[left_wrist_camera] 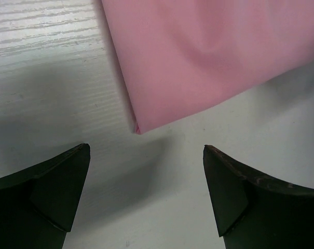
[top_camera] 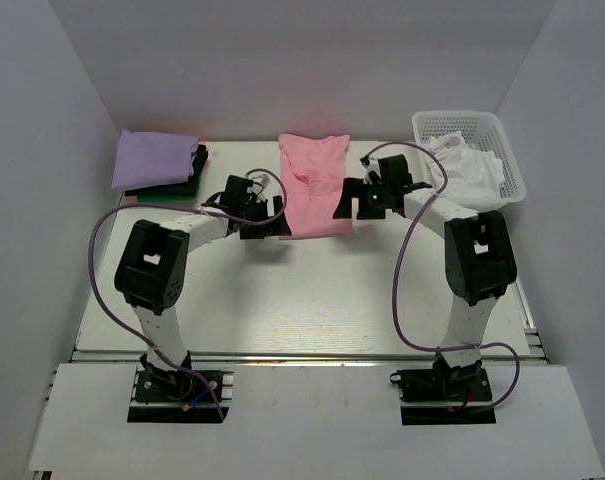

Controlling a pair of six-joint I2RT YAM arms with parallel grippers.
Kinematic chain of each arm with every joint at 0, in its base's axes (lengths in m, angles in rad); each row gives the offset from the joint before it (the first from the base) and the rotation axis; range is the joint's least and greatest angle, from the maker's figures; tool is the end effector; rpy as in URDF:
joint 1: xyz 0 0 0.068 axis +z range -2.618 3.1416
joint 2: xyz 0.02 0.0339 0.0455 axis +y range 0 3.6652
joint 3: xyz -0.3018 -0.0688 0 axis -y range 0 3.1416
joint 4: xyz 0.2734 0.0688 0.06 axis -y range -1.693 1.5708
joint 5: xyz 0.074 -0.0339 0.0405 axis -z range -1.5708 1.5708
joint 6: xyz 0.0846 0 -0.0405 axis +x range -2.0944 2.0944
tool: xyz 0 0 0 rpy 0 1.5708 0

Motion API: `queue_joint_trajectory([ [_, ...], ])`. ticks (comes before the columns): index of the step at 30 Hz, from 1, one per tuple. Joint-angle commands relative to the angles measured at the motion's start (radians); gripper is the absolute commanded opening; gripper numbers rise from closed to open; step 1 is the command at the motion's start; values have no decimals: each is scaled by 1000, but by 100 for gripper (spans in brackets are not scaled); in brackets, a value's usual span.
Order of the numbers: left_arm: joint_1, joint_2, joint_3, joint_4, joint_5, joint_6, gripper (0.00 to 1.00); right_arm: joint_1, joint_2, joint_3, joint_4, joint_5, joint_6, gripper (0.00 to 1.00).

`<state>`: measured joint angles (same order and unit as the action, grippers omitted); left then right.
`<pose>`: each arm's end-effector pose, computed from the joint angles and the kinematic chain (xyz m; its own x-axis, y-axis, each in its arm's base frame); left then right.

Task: Fold and stack the t-shirts
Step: Grab one side of the 2/3 rectangular tshirt with both arms, then fold the long partially folded tshirt into a neat square

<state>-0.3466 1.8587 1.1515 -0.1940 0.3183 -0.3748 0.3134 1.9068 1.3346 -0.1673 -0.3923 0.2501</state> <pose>0.4127 -0.1772 0.1498 -0.8712 -0.0550 -0.4878 0.2003 0.8674 -0.4556 0.4602 0.1832 0.1983 -0.7582 -0.0053 -0.6520 -0.3777 0.8187 0.4325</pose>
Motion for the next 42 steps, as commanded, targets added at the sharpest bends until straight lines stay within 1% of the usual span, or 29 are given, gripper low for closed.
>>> queue_joint_trajectory([
  [1, -8, 20, 48, 1, -44, 11, 100, -19, 15, -35, -55, 53, -8, 90],
  [2, -8, 36, 48, 1, -44, -2, 100, -26, 24, -38, -54, 32, 1, 90],
  [5, -8, 62, 48, 27, -53, -13, 95, -34, 52, -40, -40, -20, 23, 90],
  [7, -8, 89, 57, 27, -53, -13, 95, -40, 66, -41, -25, -45, 37, 90],
  [8, -8, 99, 57, 27, -53, -13, 90, -40, 83, -44, -24, -57, 41, 90],
  [10, -8, 111, 66, 37, -53, -23, 88, -46, 101, -49, -9, -65, 61, 87],
  [11, -8, 122, 66, 38, -42, -23, 81, -48, 107, -49, 1, -68, 67, 85],
  [13, -8, 122, 66, 38, -12, -23, 76, -56, 123, -61, 30, -88, 86, 79],
  [14, -8, 131, 51, 66, 1, -23, 70, -57, 126, -67, 40, -95, 95, 78],
  [15, -8, 131, 42, 80, 20, -23, 67, -62, 126, -87, 52, -102, 107, 76],
  [16, -17, 131, 33, 93, 21, -33, 64, -63, 132, -89, 80, -105, 116, 70],
  [17, -17, 131, 21, 102, 33, -42, 55, -65, 138, -92, 89, -109, 130, 64],
  [19, -26, 154, 20, 102, 47, -42, 46, -69, 155, -100, 110, -129, 147, 47],
  [20, -26, 154, 20, 102, 59, -42, 40, -71, 158, -103, 129, -140, 153, 30],
  [21, -26, 163, 20, 102, 73, -42, 31, -73, 161, -115, 135, -146, 156, 22],
  [23, -35, 163, -2, 113, 94, -53, 24, -73, 152, -132, 141, -157, 166, 8],
  [24, -46, 163, -3, 122, 103, -53, 11, -70, 123, -167, 153, -154, 166, 5],
  [25, -46, 163, -15, 133, 104, -62, 4, -71, 112, -181, 160, -154, 163, 5],
  [26, -55, 152, -28, 133, 104, -62, 0, -69, 91, -196, 187, -155, 161, 2],
  [27, -55, 142, -29, 146, 104, -62, 0, -69, 62, -230, 193, -152, 158, 0],
  [29, -55, 126, -55, 156, 125, -62, 0, -68, 44, -248, 195, -161, 150, 0],
  [31, -65, 70, -78, 156, 125, -72, 0, -65, -1, -287, 192, -161, 147, 0],
  [34, -74, -18, -142, 84, 137, -72, 0, -59, -98, -356, 142, -178, 123, 0],
  [36, -74, -114, -188, 32, 137, -72, 0, -65, -177, -431, 111, -183, 97, 0],
  [37, -84, -145, -219, -20, 146, -72, 0, -57, -204, -452, 54, -178, 89, 0],
  [39, -94, -226, -248, -54, 211, -59, 0, -60, -338, -536, 13, -180, 77, 0],
  [40, -103, -248, -272, -91, 291, -49, 0, -57, -369, -554, -56, -180, 72, 0],
  [41, -103, -266, -273, -114, 336, -33, 0, -57, -399, -584, -82, -181, 66, 0],
  [42, -112, -303, -285, -148, 369, -9, 0, -57, -495, -601, -142, -190, 61, 0],
])
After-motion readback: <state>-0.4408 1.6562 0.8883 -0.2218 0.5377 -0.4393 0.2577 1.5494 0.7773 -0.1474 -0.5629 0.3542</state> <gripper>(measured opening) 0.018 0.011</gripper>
